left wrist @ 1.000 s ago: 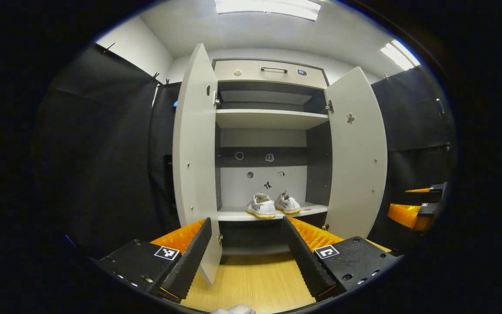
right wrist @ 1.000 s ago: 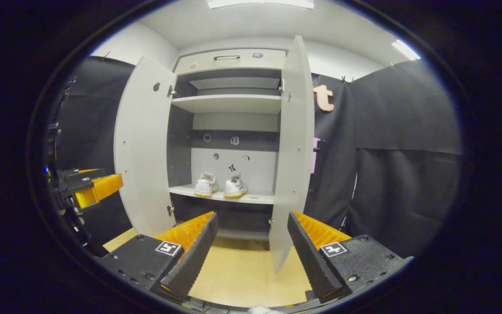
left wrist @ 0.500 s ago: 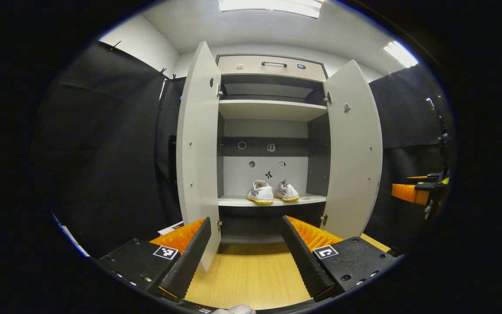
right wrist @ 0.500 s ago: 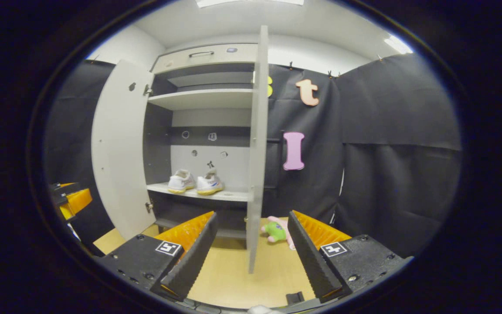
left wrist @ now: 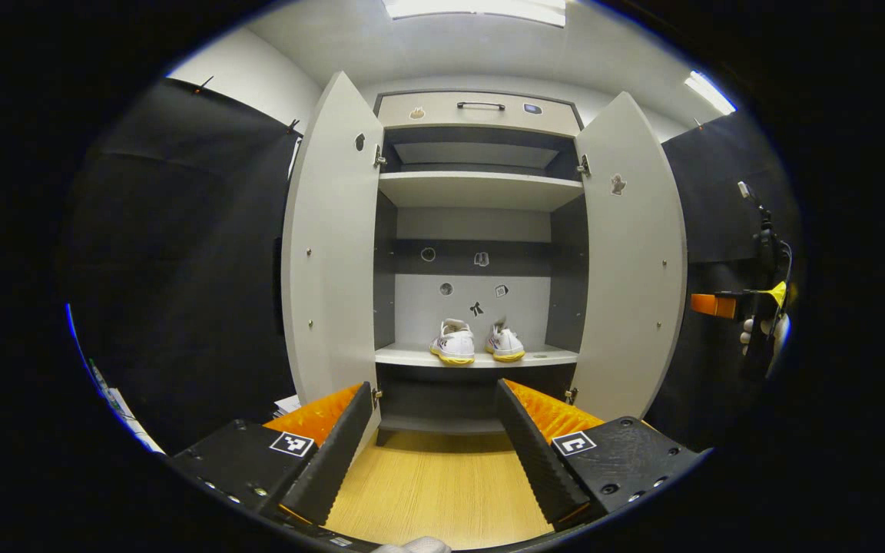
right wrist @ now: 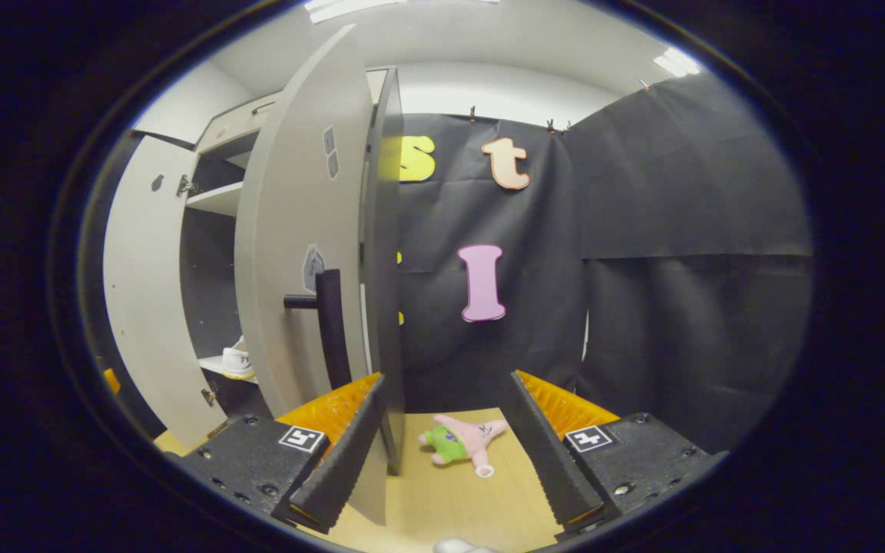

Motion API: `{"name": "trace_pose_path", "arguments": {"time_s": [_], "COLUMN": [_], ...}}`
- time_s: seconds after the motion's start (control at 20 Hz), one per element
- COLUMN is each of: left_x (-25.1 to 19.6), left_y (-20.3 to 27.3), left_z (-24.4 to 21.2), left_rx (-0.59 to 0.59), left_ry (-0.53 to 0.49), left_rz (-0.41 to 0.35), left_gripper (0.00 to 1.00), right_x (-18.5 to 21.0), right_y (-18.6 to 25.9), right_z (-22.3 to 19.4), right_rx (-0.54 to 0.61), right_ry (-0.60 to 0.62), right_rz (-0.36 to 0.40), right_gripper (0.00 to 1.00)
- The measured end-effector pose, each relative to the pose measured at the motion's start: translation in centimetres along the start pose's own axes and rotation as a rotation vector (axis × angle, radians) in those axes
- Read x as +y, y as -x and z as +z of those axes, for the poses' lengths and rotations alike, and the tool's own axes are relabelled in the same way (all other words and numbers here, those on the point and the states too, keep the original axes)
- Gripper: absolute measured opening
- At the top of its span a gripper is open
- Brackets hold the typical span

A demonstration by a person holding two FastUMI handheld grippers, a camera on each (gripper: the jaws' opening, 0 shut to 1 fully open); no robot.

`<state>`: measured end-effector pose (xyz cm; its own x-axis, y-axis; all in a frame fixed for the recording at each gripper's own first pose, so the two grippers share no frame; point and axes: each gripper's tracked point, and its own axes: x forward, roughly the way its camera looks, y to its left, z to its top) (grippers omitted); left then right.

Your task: Grab one shoe with the right hand and put it into the shoe cabinet, grab the other shoe with the left hand and put it into the shoe cabinet; then close the right door with the right hand and the left door with the left hand.

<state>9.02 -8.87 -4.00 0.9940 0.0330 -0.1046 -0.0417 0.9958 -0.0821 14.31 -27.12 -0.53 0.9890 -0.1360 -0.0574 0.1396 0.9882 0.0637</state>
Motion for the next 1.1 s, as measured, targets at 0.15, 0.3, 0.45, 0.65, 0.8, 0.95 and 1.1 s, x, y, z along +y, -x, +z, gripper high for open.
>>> {"name": "trace_pose_path", "arguments": {"time_s": [0.15,0.3,0.45,0.65,0.8,0.95,1.1], "left_x": [-0.3,-0.2,0.0,0.8,2.5,4.7,7.0], "left_y": [-0.3,-0.4,-0.9,-1.4,-1.7,-2.0,-2.5], "left_z": [-0.5,-1.0,-1.3,-1.1,-0.8,-0.5,-0.2], "left_rx": [0.006,0.021,0.025,0.031,0.025,0.023,0.015], "left_ry": [-0.001,-0.003,0.012,0.022,0.011,0.009,0.011], "left_rz": [0.034,0.069,0.080,0.075,0.069,0.061,0.061], "left_gripper": [0.96,0.96,0.96,0.96,0.96,0.96,0.96], "right_x": [1.2,2.6,4.4,9.1,12.4,17.6,22.9], "right_y": [-1.6,-1.7,-1.7,-1.5,-1.7,-2.3,-2.4], "right_z": [0.7,0.6,0.6,0.4,0.4,0.5,0.2], "right_rx": [-0.023,-0.012,-0.005,0.017,0.021,0.023,0.025], "right_ry": [0.023,0.014,0.038,0.037,0.041,0.031,0.048], "right_rz": [0.077,0.147,0.191,0.262,0.263,0.327,0.387], "right_gripper": [0.99,0.95,0.87,0.88,0.88,0.80,0.93]}}
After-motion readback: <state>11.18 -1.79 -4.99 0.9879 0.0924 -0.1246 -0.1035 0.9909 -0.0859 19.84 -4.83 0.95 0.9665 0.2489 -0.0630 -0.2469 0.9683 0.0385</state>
